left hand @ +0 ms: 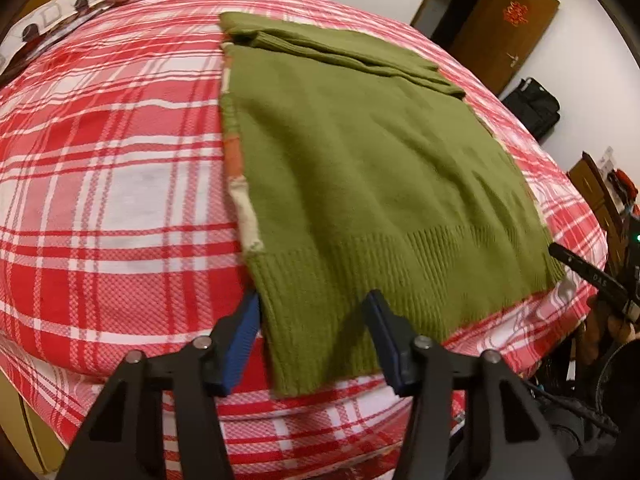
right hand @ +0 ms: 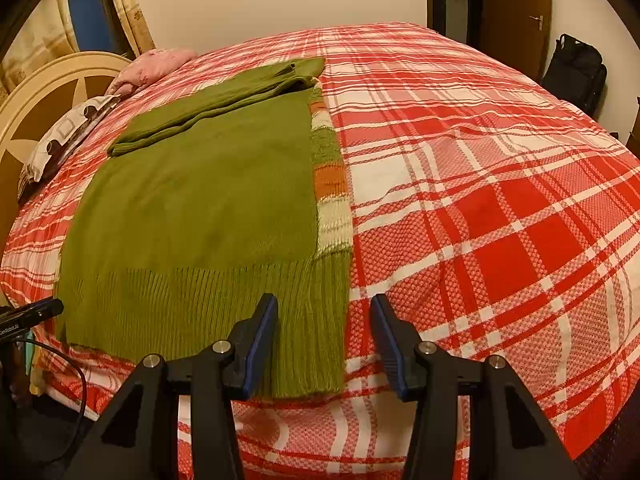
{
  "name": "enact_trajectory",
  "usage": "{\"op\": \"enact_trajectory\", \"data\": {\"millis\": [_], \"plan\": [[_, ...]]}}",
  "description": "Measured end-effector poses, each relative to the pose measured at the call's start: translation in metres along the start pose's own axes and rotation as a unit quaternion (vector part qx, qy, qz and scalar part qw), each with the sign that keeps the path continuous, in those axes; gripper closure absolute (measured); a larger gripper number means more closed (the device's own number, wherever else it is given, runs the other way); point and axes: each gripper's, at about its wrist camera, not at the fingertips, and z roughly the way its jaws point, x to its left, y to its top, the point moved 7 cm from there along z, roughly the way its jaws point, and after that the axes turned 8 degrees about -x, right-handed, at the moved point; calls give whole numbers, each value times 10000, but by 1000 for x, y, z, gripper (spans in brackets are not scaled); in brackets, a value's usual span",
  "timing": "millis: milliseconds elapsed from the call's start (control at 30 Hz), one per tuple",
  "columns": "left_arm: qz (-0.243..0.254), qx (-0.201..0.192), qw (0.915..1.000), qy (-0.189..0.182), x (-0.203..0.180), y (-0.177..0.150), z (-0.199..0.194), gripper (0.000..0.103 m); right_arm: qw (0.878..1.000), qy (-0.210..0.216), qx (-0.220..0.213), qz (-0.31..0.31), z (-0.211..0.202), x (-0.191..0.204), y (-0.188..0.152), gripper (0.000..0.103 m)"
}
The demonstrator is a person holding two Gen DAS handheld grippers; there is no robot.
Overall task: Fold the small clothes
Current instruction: 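Grasp the ribbed hem of the green sweater with both tools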
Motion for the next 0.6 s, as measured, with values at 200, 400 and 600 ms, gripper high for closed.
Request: {"op": "enact_trajectory", "data": {"millis": [200,400,600], "plan": [[206,227,9994,184,-3,-8,7,48,9999,110,76,42,-5,-2,-8,54],[252,178,9995,66,-6,-9,6,86,9997,175,130,50,-10,-3,-16,56],[376,208,9990,-124,-14,-12,8,90,9980,481,172,364,-10,-5,-18,65]]}}
